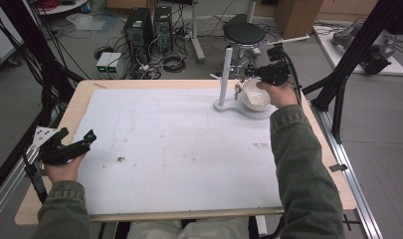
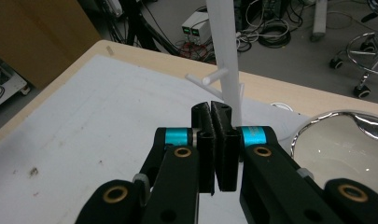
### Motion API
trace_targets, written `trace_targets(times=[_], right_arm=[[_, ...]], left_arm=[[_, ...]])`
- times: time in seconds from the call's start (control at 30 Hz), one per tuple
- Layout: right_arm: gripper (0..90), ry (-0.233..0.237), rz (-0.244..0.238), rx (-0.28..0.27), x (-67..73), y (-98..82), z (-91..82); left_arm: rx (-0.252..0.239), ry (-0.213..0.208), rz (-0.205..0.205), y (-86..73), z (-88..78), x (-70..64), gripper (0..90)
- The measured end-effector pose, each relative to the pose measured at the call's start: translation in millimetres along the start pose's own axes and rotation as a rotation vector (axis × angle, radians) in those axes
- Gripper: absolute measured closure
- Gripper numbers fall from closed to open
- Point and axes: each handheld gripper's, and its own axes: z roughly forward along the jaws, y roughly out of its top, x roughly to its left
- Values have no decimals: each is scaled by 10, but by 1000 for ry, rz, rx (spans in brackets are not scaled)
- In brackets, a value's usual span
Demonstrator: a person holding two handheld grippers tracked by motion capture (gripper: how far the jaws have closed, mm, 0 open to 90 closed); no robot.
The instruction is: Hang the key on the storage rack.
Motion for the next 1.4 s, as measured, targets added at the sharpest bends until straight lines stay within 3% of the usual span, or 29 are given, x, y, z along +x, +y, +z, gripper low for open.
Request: trace_targets(times=[0.17,0.47,1.13,1.4], right_arm=[[890,-6,-9,-8,35,102,3],[890,-5,21,-28,33,246,112],[890,12,107,-96,-95,280,227],[890,8,110,-96,-72,322,310]], left_arm=[[-3,1,-4,1,-7,3,54],[-5,-1,-10,1,-6,7,54],[-3,5,-17,-17,-31,23,54],[-1,4,-14,-19,-28,24,54]])
